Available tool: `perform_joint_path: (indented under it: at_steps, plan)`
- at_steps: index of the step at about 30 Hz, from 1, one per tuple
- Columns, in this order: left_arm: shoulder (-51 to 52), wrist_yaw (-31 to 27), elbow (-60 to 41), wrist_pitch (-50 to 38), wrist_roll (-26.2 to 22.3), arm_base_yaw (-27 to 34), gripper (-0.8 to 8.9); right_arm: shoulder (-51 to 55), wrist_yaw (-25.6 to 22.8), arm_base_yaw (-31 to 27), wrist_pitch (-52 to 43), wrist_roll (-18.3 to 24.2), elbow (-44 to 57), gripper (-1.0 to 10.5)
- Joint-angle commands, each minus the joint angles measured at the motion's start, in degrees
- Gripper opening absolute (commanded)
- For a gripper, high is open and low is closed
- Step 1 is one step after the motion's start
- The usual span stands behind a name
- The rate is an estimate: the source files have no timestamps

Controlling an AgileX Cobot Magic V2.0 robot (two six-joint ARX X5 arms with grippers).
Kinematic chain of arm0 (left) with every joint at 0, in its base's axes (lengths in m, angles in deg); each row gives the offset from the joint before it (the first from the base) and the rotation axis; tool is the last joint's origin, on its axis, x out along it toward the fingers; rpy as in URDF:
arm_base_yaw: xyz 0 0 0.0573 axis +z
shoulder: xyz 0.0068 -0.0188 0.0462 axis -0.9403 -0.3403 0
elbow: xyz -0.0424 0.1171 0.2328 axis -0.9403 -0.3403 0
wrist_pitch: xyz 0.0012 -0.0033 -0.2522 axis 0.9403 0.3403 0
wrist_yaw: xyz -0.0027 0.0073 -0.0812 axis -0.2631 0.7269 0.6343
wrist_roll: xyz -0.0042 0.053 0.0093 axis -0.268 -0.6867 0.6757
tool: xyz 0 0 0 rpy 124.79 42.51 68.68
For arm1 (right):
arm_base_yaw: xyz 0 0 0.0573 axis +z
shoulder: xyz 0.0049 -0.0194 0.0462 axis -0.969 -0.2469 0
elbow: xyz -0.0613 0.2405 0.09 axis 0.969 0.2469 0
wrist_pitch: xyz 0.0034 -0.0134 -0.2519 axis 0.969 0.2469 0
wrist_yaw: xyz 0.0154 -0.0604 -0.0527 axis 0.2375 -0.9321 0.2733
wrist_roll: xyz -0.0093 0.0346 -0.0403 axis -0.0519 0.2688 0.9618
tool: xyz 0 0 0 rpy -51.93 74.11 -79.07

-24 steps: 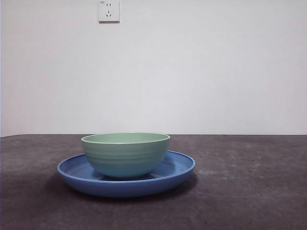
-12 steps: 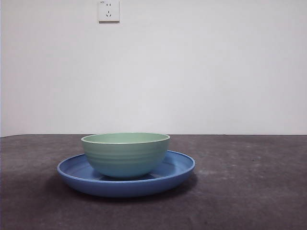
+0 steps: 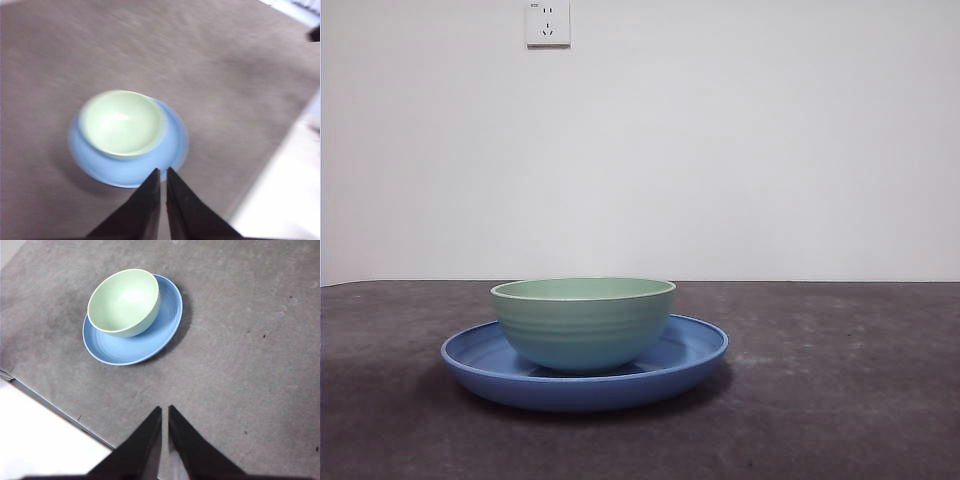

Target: Place the green bowl on the blue plate

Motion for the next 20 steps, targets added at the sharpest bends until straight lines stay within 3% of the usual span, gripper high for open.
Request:
perform_joint_path:
  at_steps: [1,10,15,20]
  plan:
    - [-0.2,-0.1,-0.2,-0.9,-6.3,5.5,0.20,-0.1,0.0,0.4,-0.7,-0.5,-0.5,0.2]
    - [3.6,-0.1,-13.7,-11.1,-5.1,21.2,0.20,-0.1,0.0,0.4,-0.7,-0.5,-0.5,0.2]
    - [7.7,-2.0,-24.1,-18.4,-5.3,26.1,0.20,-0.1,0.0,0.4,-0.7,-0.5,-0.5,0.2]
    - [14.1,-3.7,-35.9,-30.1,-1.0,30.0,0.20,-0.1,0.0,0.4,-0.8,-0.5,-0.5,0.2]
